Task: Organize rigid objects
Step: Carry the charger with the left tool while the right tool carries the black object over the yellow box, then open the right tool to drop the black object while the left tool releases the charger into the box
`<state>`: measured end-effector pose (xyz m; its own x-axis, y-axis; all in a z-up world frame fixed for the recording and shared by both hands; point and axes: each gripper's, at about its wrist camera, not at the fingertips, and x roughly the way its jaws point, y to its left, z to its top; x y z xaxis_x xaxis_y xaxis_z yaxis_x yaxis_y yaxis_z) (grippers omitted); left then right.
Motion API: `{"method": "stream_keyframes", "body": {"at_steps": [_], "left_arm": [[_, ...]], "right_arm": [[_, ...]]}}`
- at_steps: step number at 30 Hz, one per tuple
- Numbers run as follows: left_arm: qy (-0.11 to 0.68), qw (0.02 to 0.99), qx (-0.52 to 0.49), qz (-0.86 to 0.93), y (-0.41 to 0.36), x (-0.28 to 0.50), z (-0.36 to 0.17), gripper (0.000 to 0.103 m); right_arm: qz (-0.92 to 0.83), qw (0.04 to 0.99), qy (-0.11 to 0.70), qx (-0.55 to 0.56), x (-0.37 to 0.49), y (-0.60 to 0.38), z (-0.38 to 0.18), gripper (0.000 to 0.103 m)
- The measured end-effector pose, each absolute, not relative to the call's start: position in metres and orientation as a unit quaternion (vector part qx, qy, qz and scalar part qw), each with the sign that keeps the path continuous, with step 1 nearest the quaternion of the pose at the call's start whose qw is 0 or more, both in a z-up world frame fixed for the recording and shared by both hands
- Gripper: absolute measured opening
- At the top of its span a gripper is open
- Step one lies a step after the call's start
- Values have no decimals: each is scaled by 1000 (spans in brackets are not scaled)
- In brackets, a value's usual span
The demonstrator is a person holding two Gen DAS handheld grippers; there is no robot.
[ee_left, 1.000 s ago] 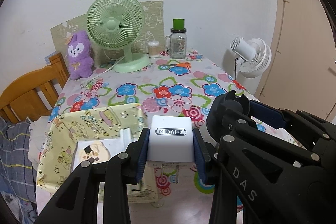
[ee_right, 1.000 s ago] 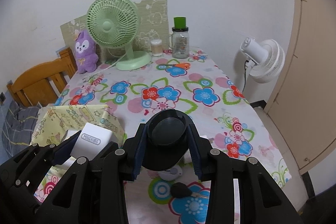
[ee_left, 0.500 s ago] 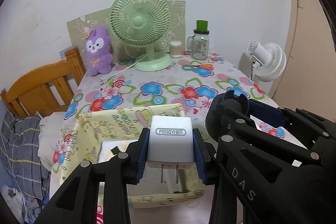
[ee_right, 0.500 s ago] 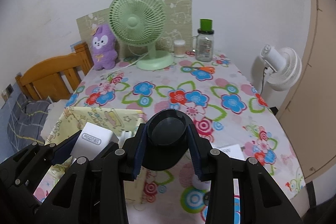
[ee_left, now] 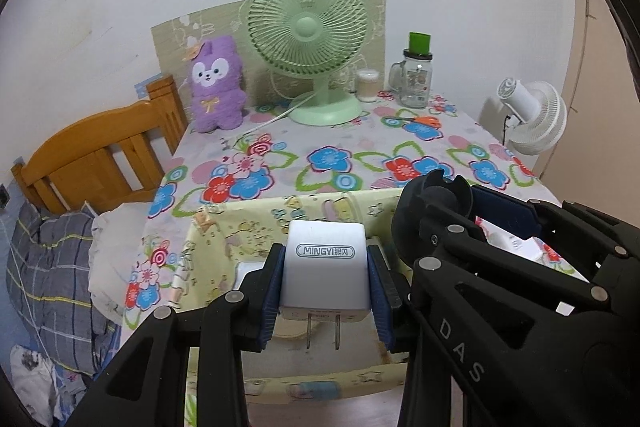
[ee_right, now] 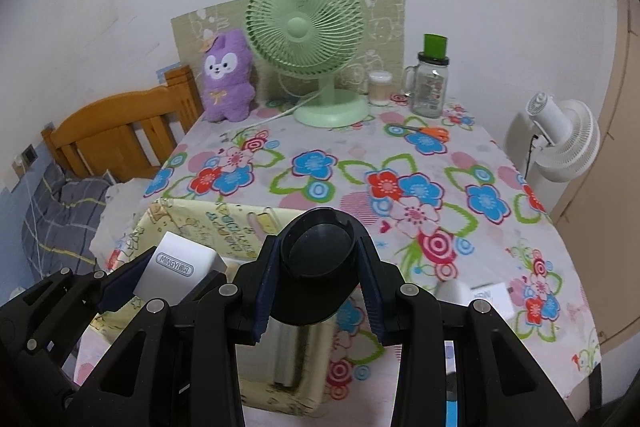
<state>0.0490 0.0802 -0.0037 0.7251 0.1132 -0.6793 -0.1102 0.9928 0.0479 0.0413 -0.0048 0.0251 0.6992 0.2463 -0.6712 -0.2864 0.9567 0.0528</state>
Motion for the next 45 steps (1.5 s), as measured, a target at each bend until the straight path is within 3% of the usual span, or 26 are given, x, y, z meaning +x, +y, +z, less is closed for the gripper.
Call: {"method": "stream_keyframes", "body": {"at_steps": [39, 41, 43, 45], "left_arm": [[428, 899, -33, 84, 145, 70, -52, 41], [426, 900, -32, 83, 144, 70, -52, 43], [423, 902, -35, 79, 143, 70, -52, 57], [424, 901, -36, 77, 141, 70, -51, 62]], "right_arm": [[198, 878, 435, -42, 80, 72, -32, 43], [197, 879, 433, -41, 80, 72, -32, 43], [193, 880, 432, -43, 79, 70, -32, 43], [197, 877, 435, -41, 80, 68, -32, 44]]}}
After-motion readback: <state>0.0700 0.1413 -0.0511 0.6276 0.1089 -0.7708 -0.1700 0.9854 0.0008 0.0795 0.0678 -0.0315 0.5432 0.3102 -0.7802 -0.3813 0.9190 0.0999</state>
